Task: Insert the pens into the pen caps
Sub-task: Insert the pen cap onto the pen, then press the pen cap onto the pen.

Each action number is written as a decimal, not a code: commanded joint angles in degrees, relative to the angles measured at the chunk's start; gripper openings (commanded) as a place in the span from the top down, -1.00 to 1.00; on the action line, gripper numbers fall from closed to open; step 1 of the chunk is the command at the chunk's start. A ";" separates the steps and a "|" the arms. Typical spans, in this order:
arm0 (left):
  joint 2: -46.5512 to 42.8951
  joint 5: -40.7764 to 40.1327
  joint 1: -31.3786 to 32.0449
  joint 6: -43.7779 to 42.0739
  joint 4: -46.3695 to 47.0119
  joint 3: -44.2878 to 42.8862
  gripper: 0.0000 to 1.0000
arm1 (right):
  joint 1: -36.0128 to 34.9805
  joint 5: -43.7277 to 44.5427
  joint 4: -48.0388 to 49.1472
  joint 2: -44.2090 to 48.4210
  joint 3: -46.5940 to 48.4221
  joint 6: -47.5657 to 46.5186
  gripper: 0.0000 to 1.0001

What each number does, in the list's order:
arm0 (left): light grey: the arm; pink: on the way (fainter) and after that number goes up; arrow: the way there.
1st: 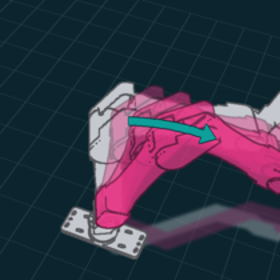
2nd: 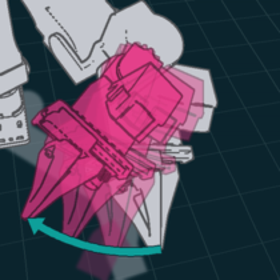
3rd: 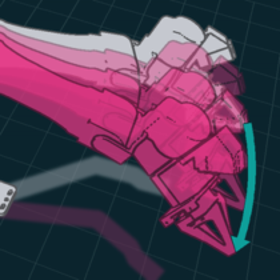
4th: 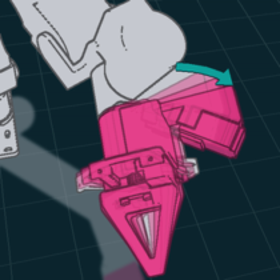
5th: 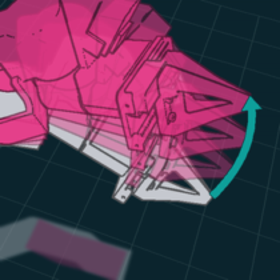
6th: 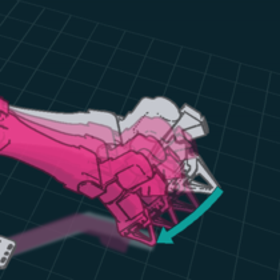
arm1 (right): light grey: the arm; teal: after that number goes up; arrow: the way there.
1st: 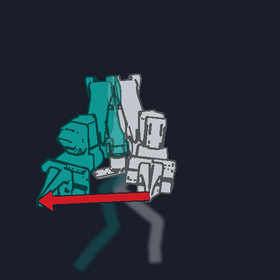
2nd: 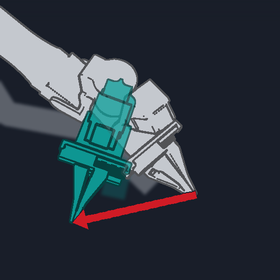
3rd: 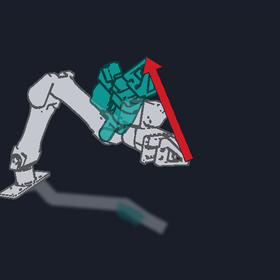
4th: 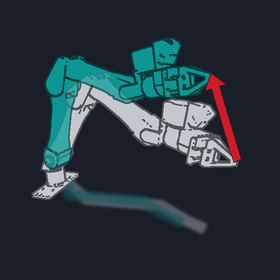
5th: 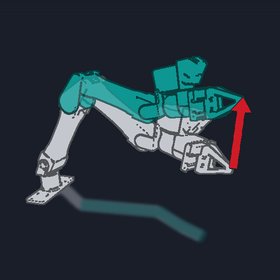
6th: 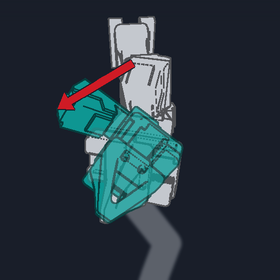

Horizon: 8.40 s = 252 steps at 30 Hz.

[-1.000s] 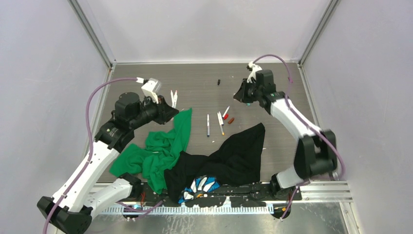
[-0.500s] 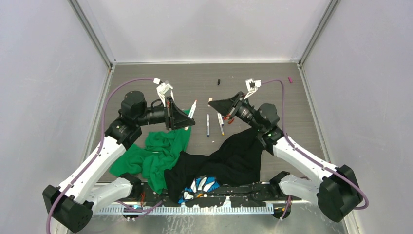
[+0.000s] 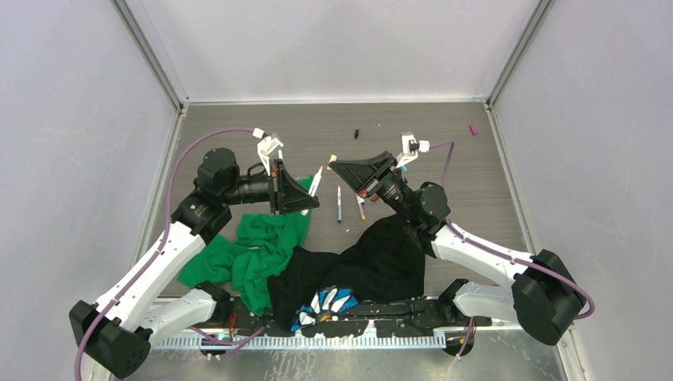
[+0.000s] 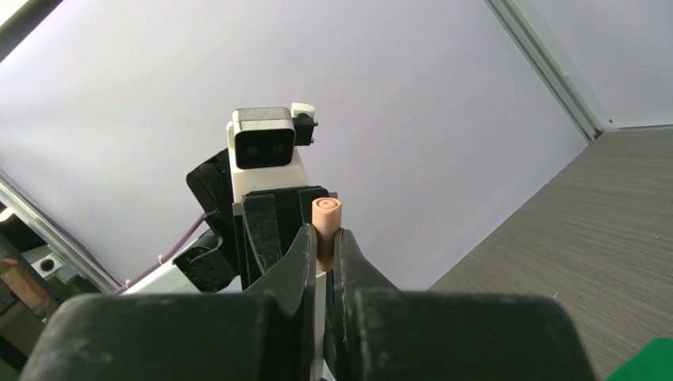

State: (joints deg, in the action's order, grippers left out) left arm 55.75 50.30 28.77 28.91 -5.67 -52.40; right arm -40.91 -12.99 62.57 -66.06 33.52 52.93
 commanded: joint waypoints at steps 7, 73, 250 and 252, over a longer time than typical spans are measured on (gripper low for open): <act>-0.32 -0.27 0.15 -0.49 1.86 -1.09 0.99 | -2.06 3.30 3.89 0.10 2.92 -1.90 0.99; -3.60 -16.53 -0.07 -6.08 -6.21 -1.85 0.99 | -13.23 5.92 -17.25 -2.40 5.24 -10.17 0.99; -7.23 -11.69 -0.16 -17.40 -10.59 -2.65 0.01 | -13.76 -6.49 -63.74 -3.27 20.17 -16.96 0.99; -7.44 -11.21 0.39 -18.34 -10.91 -2.62 -0.36 | -12.85 0.67 -66.98 -2.47 22.02 -18.76 0.99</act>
State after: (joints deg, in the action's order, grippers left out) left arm 49.17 40.56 29.39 13.80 -26.63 -50.46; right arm -53.01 -22.35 8.75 -70.70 52.27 37.58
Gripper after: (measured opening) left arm 0.555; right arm 0.221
